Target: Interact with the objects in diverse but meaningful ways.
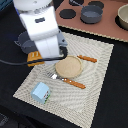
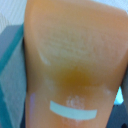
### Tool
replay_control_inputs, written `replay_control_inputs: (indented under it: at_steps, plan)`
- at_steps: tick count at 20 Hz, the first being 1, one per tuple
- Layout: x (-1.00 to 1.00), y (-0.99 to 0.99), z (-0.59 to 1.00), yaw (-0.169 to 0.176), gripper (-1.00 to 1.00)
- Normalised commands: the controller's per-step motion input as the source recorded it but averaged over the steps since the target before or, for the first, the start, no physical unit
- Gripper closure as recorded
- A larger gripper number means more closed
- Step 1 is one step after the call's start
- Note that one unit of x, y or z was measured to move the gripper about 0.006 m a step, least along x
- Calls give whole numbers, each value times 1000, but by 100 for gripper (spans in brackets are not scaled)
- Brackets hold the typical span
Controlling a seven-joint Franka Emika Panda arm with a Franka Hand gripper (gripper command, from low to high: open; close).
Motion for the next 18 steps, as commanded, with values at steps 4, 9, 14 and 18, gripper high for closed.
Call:
replay_control_inputs:
  at_steps: [4,9,14,18]
  plan:
    - [898,443,306,0,100]
    - [850,541,239,0,100]
    - [794,629,114,0,100]
    - [682,734,20,0,100]
